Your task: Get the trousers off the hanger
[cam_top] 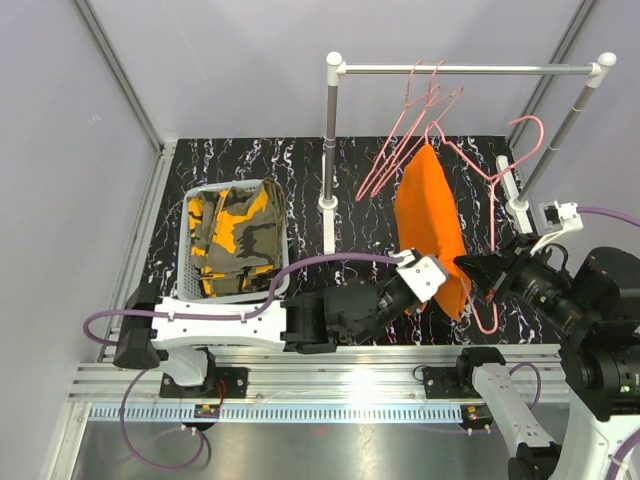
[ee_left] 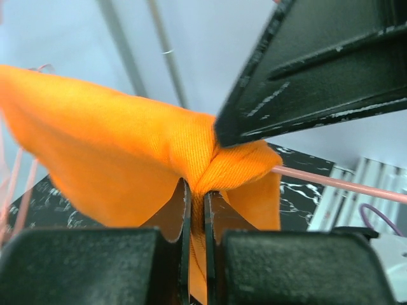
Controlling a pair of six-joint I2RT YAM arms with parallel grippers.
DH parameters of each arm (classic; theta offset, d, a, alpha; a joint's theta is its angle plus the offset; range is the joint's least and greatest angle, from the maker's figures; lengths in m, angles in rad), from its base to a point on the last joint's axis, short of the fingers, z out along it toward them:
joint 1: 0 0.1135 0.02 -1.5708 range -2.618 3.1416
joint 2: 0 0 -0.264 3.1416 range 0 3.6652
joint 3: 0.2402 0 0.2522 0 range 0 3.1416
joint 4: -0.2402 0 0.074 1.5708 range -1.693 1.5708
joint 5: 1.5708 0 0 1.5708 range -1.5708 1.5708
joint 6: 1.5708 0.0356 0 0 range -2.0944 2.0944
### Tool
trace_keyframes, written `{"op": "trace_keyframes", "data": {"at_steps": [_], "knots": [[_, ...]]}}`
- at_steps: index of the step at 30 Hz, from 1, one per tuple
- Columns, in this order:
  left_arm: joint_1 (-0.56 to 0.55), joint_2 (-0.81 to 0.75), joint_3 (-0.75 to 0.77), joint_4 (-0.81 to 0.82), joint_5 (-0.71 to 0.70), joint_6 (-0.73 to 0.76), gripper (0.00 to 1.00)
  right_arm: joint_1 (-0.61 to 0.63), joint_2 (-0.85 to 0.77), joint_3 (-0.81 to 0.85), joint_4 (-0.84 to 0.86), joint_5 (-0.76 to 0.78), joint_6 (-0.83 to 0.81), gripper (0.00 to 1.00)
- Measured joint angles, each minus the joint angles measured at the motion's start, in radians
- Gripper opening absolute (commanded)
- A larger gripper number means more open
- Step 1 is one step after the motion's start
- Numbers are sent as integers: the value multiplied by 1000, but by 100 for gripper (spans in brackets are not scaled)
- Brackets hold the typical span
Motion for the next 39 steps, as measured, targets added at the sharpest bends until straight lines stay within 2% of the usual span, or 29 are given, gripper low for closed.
{"op": "trace_keyframes", "data": {"at_steps": [9,19,25,34,39], "knots": [[-10,-144,-84,75,-202,35,0,5,5,-106,46,25,-1,0],[-10,-306,-101,318,-415,261,0,7,6,-169,142,-3,-17,0],[-13,-325,-101,373,-469,395,0,9,6,-187,158,-11,-26,0],[-12,-537,-94,392,-476,422,0,10,6,-204,171,-68,-32,0],[-9,-578,-36,461,-492,483,0,10,6,-210,180,-72,-34,0]]}}
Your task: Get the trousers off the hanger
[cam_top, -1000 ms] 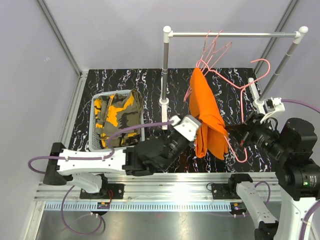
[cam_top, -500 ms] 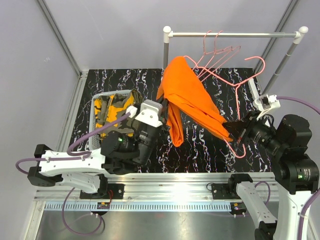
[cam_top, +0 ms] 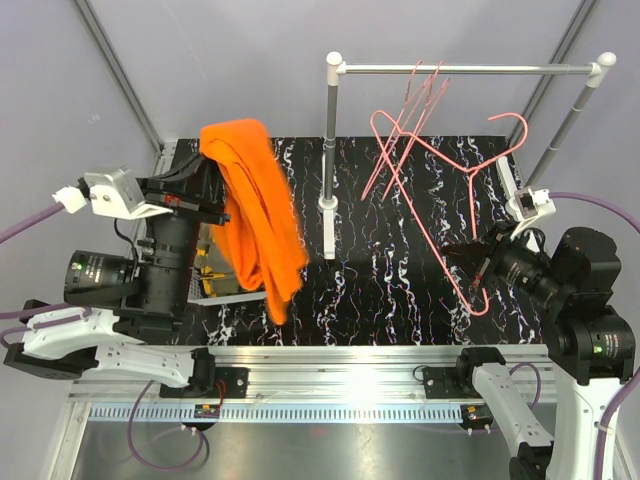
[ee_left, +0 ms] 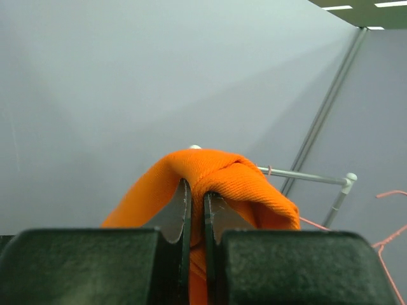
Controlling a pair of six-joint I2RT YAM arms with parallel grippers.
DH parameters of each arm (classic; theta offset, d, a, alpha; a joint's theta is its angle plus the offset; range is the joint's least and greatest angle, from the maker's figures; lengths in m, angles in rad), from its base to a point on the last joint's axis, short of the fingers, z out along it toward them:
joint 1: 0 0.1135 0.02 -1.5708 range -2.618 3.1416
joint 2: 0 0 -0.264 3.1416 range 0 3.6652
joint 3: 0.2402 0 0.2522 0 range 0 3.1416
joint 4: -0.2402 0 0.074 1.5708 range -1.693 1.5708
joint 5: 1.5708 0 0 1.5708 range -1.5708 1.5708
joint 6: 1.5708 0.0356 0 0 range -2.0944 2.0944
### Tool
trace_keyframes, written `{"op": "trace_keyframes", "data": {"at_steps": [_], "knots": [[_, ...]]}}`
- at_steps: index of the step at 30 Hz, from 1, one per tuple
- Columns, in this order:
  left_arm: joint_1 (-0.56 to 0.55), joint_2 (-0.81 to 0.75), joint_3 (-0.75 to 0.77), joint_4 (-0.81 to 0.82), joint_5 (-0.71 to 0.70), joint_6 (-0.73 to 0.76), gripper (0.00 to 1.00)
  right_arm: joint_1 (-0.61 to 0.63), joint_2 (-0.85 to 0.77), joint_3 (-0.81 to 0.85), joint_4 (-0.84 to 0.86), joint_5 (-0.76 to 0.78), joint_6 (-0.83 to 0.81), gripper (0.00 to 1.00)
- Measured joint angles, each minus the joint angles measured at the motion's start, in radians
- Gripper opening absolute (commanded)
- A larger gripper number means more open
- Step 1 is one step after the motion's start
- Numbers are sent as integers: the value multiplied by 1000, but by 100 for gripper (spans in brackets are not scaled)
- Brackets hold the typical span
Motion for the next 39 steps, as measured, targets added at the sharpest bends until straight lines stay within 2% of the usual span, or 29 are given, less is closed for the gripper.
{"op": "trace_keyframes", "data": {"at_steps": [7,11,13,16,20,23,28,31,35,39], "knots": [[31,26,55,68,-108,207,0,-1,-3,1,0,22,-2,0],[177,43,61,82,-181,301,0,-1,-5,19,0,29,-2,0],[271,42,51,24,-220,295,0,-1,-7,31,1,29,-2,0],[395,18,17,-140,-247,208,0,-1,-11,39,2,30,-2,0],[501,-45,-17,-388,-252,61,0,-1,-12,41,2,39,-1,0],[543,-101,-17,-526,-252,-19,0,-1,-12,42,2,47,-1,0],[579,-163,-17,-638,-253,-69,0,-1,-12,42,8,47,1,0],[611,-170,-37,-708,-256,-116,0,-1,-12,42,15,46,5,0],[697,-161,-127,-863,-231,-258,0,-1,-14,42,23,45,6,0],[838,-43,-166,-1057,-145,-435,0,-1,-20,42,22,43,6,0]]}}
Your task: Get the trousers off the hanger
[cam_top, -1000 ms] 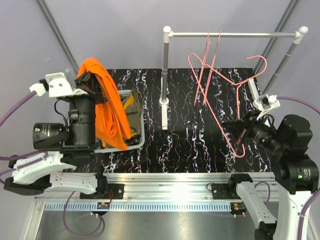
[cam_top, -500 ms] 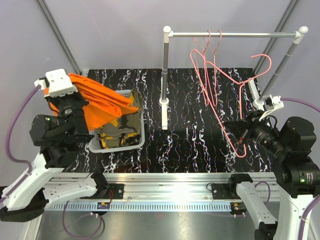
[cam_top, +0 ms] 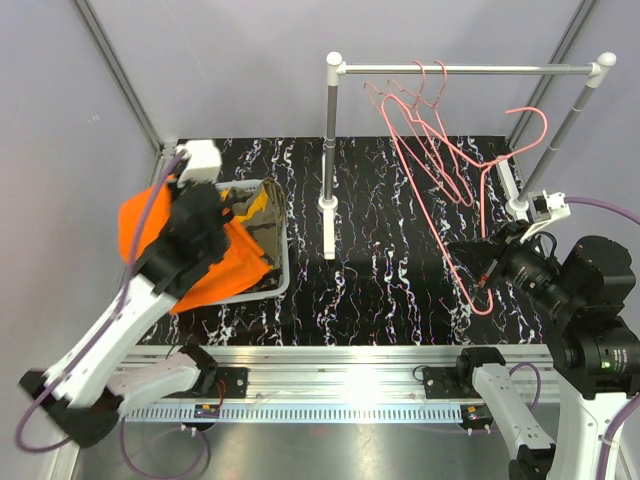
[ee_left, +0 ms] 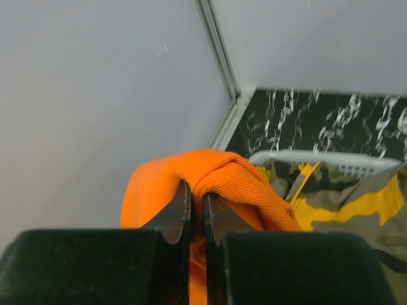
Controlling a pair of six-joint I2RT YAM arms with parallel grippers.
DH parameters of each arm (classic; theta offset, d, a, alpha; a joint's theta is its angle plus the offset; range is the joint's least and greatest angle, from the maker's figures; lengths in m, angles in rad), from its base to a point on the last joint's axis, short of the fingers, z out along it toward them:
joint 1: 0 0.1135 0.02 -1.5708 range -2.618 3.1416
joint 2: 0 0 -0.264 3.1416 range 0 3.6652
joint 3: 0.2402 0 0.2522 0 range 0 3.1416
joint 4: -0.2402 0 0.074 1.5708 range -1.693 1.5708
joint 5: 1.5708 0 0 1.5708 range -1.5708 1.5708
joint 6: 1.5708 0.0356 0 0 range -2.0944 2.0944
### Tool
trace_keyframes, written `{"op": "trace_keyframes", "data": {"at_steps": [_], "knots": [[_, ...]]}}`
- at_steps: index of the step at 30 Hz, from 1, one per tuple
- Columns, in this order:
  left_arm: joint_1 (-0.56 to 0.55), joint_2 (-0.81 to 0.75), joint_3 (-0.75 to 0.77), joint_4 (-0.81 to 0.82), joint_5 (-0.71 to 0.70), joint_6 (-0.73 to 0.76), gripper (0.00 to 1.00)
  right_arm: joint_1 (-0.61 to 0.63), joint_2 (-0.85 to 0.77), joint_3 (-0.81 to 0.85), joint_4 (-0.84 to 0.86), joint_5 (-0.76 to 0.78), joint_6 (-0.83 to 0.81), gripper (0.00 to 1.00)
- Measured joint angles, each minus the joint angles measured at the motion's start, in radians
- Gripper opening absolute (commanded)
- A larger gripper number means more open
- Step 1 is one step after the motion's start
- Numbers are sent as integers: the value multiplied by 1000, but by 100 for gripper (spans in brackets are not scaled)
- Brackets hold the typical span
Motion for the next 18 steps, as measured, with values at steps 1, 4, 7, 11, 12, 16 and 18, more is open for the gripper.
{"op": "trace_keyframes", "data": {"at_steps": [1,4,7,11,12,16,18], "knots": [[43,84,20,-65,52,-62,0,0,-2,0,0,0,0,0],[132,277,74,-164,166,-165,0,0,-11,0,0,0,0,0],[155,452,140,-249,256,-233,0,0,-24,0,0,0,-2,0],[158,572,237,-341,323,-289,0,0,-27,0,0,0,-3,0],[160,591,267,-361,340,-302,0,0,-27,0,0,0,-3,0],[168,647,361,-418,404,-349,0,0,-27,0,0,1,-3,0],[171,682,409,-452,435,-375,0,0,-27,0,0,1,-3,0]]}}
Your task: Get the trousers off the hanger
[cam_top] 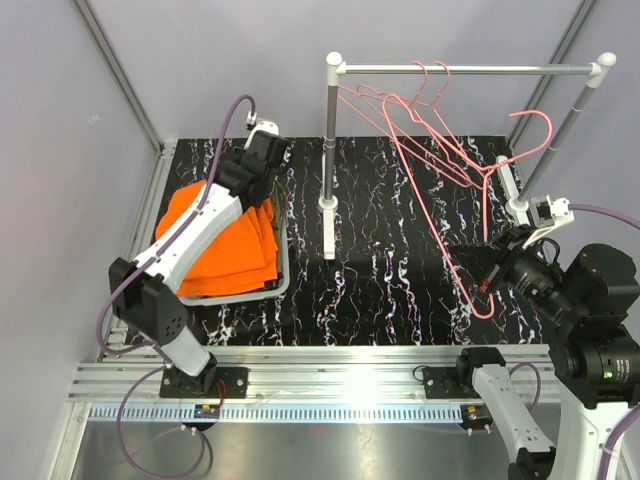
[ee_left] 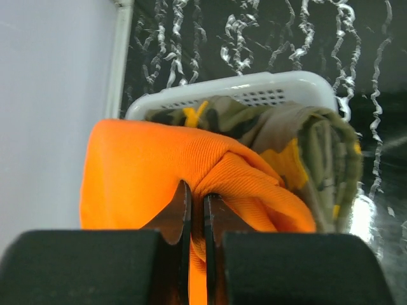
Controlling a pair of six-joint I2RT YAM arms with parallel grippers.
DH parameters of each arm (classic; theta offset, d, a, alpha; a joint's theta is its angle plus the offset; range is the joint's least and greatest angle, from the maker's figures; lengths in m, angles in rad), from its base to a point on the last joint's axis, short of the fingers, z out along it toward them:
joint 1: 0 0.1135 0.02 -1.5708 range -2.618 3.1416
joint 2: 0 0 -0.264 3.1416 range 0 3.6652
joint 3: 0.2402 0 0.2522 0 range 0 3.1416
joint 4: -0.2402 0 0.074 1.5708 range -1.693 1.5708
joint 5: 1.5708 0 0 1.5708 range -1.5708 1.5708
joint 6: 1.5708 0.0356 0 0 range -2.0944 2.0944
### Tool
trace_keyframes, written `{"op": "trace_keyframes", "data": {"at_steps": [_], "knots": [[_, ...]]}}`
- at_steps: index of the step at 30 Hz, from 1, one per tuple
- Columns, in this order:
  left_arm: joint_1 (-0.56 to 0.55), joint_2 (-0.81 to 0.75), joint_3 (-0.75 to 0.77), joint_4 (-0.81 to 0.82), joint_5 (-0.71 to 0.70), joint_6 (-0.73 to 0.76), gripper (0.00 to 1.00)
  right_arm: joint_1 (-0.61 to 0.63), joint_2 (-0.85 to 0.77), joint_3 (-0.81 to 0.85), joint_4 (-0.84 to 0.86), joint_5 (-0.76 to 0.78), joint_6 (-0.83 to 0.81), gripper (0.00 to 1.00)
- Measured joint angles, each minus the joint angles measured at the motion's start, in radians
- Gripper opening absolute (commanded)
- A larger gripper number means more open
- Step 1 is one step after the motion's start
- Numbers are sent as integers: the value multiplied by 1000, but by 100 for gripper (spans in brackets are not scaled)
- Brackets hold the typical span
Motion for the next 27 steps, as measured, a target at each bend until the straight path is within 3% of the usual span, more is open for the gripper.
{"op": "trace_keyframes", "data": {"at_steps": [6,7,9,10,13,16,17,23,27], "knots": [[5,122,151,-90,92,-71,0,0,0,0,0,3,-1,0],[5,133,163,-97,108,-82,5,0,0,0,0,3,-1,0],[6,148,179,-110,130,-104,23,0,0,-2,-1,3,-2,0],[7,156,188,-115,138,-117,40,0,0,-3,-1,4,-2,0],[9,176,205,-117,176,-148,69,0,0,-4,-1,8,-6,0],[13,175,205,-119,222,-177,85,0,1,-4,-2,21,-11,0],[14,169,205,-119,240,-182,97,0,2,-4,-3,34,-14,0],[21,-18,137,-64,313,-232,98,0,22,1,-30,162,-40,0],[49,-211,31,-6,315,-290,86,0,33,16,-50,215,-48,0]]}}
